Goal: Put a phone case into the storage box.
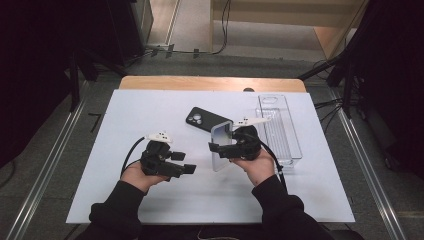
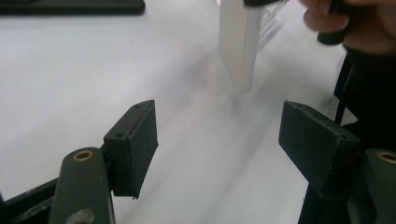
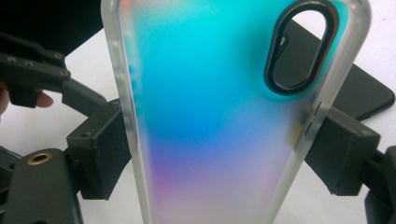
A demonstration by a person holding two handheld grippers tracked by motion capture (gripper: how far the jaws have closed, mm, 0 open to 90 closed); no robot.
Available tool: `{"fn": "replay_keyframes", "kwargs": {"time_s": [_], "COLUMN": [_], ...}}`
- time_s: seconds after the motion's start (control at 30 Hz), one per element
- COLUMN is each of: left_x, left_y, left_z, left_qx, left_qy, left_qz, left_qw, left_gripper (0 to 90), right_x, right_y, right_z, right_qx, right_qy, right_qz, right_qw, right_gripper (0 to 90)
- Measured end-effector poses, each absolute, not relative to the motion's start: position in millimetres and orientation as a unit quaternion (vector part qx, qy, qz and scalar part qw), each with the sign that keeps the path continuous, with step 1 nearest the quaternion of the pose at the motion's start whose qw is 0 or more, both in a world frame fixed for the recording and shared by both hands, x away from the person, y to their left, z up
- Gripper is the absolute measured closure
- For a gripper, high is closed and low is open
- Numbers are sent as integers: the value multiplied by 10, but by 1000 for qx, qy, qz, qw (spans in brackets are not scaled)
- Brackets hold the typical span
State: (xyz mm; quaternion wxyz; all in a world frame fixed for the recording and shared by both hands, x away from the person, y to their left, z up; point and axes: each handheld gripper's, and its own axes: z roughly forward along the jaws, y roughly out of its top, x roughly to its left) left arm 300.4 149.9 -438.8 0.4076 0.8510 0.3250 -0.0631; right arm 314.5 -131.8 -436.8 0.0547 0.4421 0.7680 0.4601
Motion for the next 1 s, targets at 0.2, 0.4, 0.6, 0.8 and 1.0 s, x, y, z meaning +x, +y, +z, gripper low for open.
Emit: {"fn": "replay_keyframes", "kwargs": {"time_s": [0.2,0.4,0.6,0.8,1.0], "left_x": [2951,2915,2864,2822,2755], "left_y": [1591,1667,1741,1841,1915], "left_z": [-4502,-4569,-4617,-4633,-4660], "left_qx": [856,853,852,850,852], "left_qy": [323,329,335,334,331], "left_qz": [-58,-65,-66,-58,-58], "left_qw": [400,400,397,404,401], "left_gripper": [281,280,280,280,280], "right_x": [3146,3149,3155,3172,3192], "right_y": [-1325,-1338,-1355,-1395,-1437], "right_z": [-4338,-4318,-4287,-4252,-4221], "right_qx": [438,431,423,420,418], "right_qy": [772,776,783,784,787], "right_qz": [459,459,454,455,453], "right_qw": [52,44,47,42,39], "right_gripper": [146,146,146,146,146]}}
